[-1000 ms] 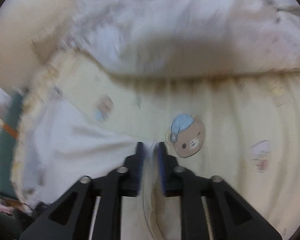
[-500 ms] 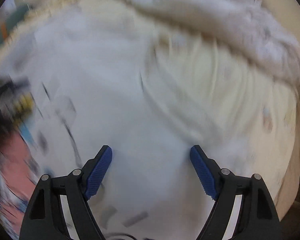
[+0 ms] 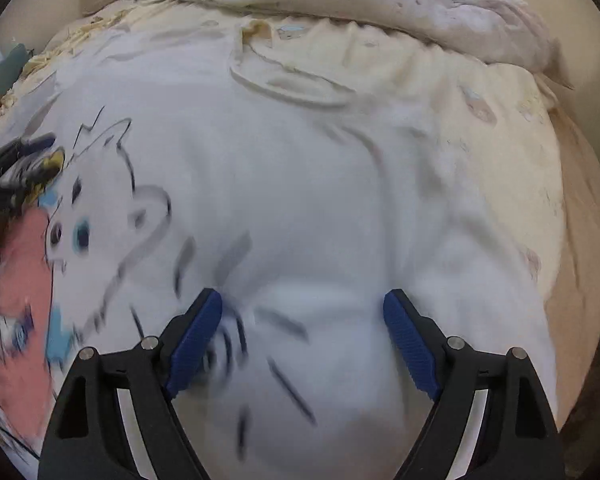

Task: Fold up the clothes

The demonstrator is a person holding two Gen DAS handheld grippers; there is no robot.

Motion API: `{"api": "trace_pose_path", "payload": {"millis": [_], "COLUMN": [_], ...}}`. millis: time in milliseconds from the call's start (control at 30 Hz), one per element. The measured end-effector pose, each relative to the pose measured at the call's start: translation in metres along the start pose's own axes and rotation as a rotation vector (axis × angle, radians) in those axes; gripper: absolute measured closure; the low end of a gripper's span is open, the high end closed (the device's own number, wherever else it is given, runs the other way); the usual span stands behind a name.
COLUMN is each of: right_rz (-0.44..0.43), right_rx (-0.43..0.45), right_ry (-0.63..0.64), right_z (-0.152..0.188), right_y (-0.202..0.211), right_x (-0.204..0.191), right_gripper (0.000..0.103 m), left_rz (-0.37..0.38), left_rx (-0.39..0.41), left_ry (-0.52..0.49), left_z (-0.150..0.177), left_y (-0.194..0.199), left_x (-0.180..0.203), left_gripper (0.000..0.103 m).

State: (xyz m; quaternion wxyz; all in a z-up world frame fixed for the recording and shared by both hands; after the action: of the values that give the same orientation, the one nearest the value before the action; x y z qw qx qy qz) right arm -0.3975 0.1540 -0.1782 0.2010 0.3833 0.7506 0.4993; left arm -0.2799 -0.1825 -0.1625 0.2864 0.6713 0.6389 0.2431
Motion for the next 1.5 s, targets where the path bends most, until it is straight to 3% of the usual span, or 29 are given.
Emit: {"api": "trace_pose_path", "payload": {"millis": [133,167,233,267,333,433,500,567,633,867,1000,1167,1267,1333,1433,1500], "right_rz": [0.116,0.14,0.072,0.083,0.044,0.055,0.112,0.187,0.232,0.23,0.212,0.219,0.171,0.154,0.171,0.153], "right_rx": [-0.042,-0.011,0.086,0.099,0.092,0.049,0.014,0.0,-0.007,-0.048,-0.091,-0.151,-0.212,-0.23,-0.07,-0.058], "right_ry": [-0.103,-0.15,-0.222,-0.211,-0.207,-0.226,-0.262,-0.32,-0.381,-0.558,-0.643,-0.612,-0.648,-0.659,-0.693,-0.712], "right_z": [0.051,0.054,0.046,0.04,0.03,0.037,0.045,0.054,0.064,0.137,0.186,0.236,0.249,0.248,0.207,0.184], "right_y": [0.032,0.045,0.075,0.08,0.074,0.047,0.032,0.03,0.036,0.072,0.1,0.127,0.142,0.154,0.176,0.164], "right_x": [0.035,0.036,0.008,-0.01,-0.062,-0.11,-0.132,-0.142,-0.146,-0.187,-0.224,-0.274,-0.284,-0.284,-0.261,-0.252], "right_gripper": [0.017,0.017,0.016,0.016,0.016,0.016,0.016,0.015,0.011,0.009,0.004,0.001,0.001,0.001,0.001,0.001], "left_rz": [-0.004,-0.007,-0.009,-0.002,0.024,0.121,0.133,0.095,0.045,0.067,0.088,0.077,0.095,0.1,0.112,0.118], "left_rx": [-0.005,-0.008,-0.025,-0.044,-0.1,-0.118,-0.173,-0.258,-0.252,-0.395,-0.495,-0.558,-0.554,-0.485,-0.354,-0.285], "left_ry": [-0.002,-0.005,-0.012,-0.007,0.014,0.062,0.037,-0.038,-0.086,-0.005,-0.024,-0.119,-0.166,-0.231,-0.231,-0.208], "left_z": [0.0,0.0,-0.001,-0.001,-0.004,-0.005,0.007,0.034,0.052,0.112,0.143,0.184,0.196,0.188,0.161,0.144], "left_y": [0.0,0.0,-0.002,-0.003,0.001,0.031,0.042,0.043,0.057,0.11,0.144,0.188,0.211,0.224,0.228,0.225], "left_x": [0.0,0.0,0.001,0.001,-0.002,0.003,0.016,0.029,0.031,0.007,-0.008,-0.026,-0.037,-0.043,-0.058,-0.07], "left_gripper": [0.028,0.028,0.028,0.028,0.028,0.029,0.029,0.027,0.024,0.024,0.024,0.023,0.023,0.023,0.023,0.023]}}
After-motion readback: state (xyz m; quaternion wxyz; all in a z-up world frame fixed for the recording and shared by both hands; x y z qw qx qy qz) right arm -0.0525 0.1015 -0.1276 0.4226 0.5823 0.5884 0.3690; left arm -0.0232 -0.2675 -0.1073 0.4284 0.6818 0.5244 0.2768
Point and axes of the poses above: each gripper's, at about its wrist camera, not at the fingertips, and y roughly against the way its jaws point, x to its right, z to its underside, the point moved 6 cm from there along -y, roughly the way its jaws point
